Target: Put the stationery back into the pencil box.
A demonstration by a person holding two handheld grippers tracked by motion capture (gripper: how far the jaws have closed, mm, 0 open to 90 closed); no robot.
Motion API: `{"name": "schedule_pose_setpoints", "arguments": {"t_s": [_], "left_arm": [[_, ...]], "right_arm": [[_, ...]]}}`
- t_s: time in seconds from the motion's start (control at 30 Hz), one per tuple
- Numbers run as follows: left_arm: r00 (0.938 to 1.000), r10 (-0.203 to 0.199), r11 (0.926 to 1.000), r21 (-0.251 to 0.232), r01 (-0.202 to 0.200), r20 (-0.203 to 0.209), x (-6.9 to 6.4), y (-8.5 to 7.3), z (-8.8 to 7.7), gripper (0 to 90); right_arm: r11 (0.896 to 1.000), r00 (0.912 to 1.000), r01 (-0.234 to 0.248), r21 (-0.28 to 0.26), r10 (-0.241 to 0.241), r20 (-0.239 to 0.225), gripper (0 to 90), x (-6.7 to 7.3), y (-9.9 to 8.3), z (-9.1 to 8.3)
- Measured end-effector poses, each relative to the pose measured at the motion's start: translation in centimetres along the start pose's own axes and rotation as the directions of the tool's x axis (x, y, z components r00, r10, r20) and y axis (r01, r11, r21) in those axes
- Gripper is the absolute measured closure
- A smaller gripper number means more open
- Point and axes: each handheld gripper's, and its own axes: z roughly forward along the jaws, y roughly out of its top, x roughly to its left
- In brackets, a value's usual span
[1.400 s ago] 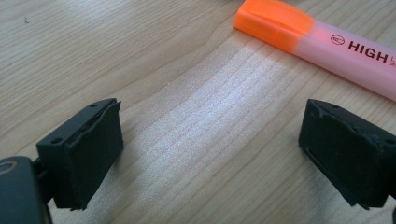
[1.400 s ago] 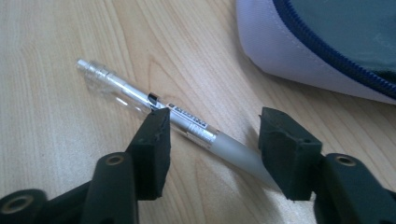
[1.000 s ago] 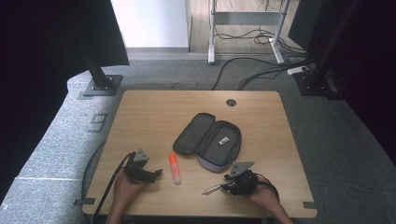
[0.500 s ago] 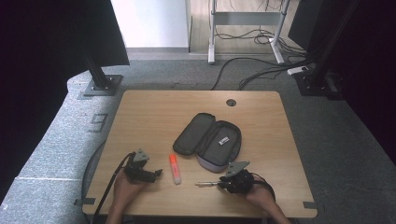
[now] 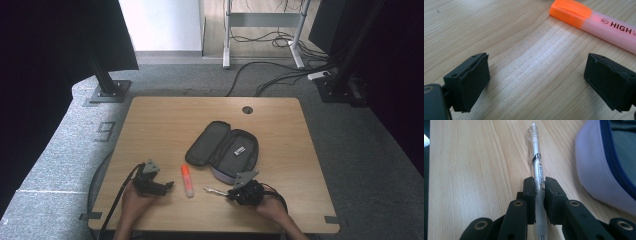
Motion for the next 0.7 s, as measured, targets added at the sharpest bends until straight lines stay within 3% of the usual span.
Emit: {"name": "schedule_pose_setpoints", "arguments": {"t_s": [0.3, 0.7], "left_arm": [[1.0, 0.0, 1.0, 0.0, 0.0, 0.0, 0.0, 0.0, 0.0, 6.1], [1.0, -0.001, 1.0, 0.0, 0.001, 0.0, 0.0, 0.0, 0.0, 6.1]], "right_arm": [[1.0, 0.9999, 0.008, 0.003, -0.008, -0.013, 78.5, 0.3, 1.1, 0.8], [0.999, 0.9999, -0.004, -0.039, 0.004, -0.01, 78.6, 0.0, 1.8, -0.5]]}}
